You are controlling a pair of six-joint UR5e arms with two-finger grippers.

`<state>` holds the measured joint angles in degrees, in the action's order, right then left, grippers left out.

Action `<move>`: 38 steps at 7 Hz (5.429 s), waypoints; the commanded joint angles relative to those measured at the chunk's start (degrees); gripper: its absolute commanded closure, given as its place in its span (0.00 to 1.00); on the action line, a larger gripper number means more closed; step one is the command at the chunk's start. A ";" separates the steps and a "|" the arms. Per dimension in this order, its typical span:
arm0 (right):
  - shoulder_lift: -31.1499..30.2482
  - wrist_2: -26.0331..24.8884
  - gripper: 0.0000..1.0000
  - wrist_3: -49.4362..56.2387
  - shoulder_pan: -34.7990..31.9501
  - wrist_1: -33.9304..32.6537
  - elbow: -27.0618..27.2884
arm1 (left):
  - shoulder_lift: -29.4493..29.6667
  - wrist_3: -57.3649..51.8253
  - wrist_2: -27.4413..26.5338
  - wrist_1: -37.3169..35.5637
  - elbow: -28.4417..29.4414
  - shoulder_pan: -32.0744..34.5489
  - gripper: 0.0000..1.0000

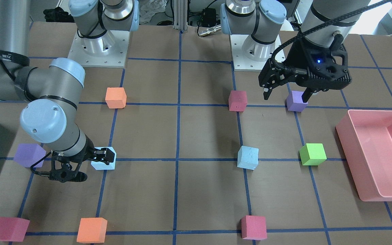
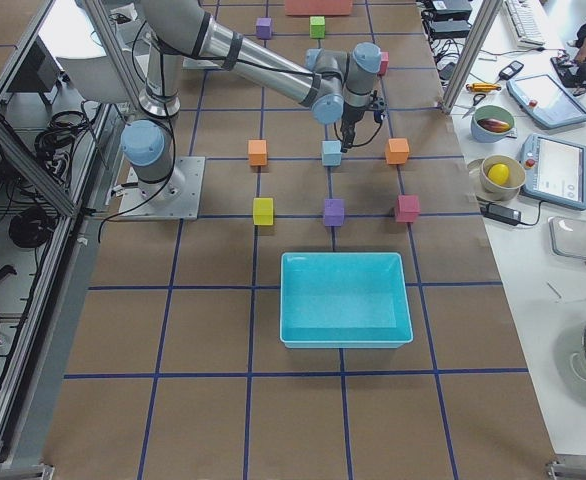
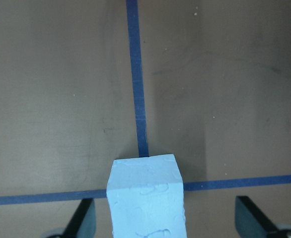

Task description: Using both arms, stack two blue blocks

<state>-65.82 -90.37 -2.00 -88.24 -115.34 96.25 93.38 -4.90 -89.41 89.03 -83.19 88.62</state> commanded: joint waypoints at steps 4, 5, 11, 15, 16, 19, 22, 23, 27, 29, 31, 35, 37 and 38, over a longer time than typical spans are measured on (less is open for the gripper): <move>1.13 2.04 0.04 0.15 -0.09 -1.72 3.85 | -0.56 0.07 -0.06 0.09 -0.04 0.32 0.00; 1.22 2.13 0.63 -0.11 0.00 -1.73 3.85 | 0.05 0.07 0.11 0.00 0.14 0.33 0.00; -7.80 9.31 1.00 -17.65 -10.59 6.75 4.64 | 2.23 -0.11 -0.50 -0.09 -2.14 0.33 0.00; -8.54 10.75 1.00 -24.11 -22.67 2.45 12.87 | 7.51 -0.19 -0.15 -14.01 -12.23 0.50 0.00; -8.02 10.83 1.00 -24.28 -23.03 -3.08 15.95 | 8.48 -0.28 -0.15 -17.63 -14.43 0.50 0.00; -7.66 10.75 1.00 -24.82 -25.22 -7.88 17.30 | 9.63 -0.19 -0.24 -22.58 -17.52 0.42 0.00; -7.66 10.66 0.93 -24.37 -26.98 -7.79 17.39 | 12.00 -0.37 -0.24 -26.71 -19.28 0.50 0.00; -7.66 9.96 0.44 -22.89 -26.98 -7.79 17.39 | 12.70 -0.28 -0.24 -28.63 -20.16 0.50 0.00; -7.75 7.14 0.00 -21.38 -26.46 -7.79 16.77 | 15.60 -1.16 -0.15 -35.33 -23.94 0.59 0.00; -9.49 7.05 0.00 -22.00 -25.06 -6.66 13.37 | 16.75 -3.00 -0.24 -35.33 -24.12 0.77 0.00; -13.35 6.27 0.00 -21.03 -20.25 3.75 6.88 | 18.24 -3.10 -0.41 -38.13 -24.30 0.77 0.00; -18.11 3.30 0.00 -3.88 -8.12 19.58 -4.13 | 20.79 -4.15 -0.68 -39.20 -24.12 0.94 0.37; -22.83 -2.22 0.00 -0.64 -4.67 20.24 -4.23 | 20.53 -3.10 -0.06 -39.11 -24.03 1.12 1.00; -24.61 -5.74 0.00 -0.81 -4.49 20.59 -4.15 | 19.49 -0.83 -0.24 -38.33 -23.51 2.34 1.00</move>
<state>-87.72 -91.84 -3.40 -93.58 -95.37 92.17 113.73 -7.78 -89.60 50.03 -107.12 89.95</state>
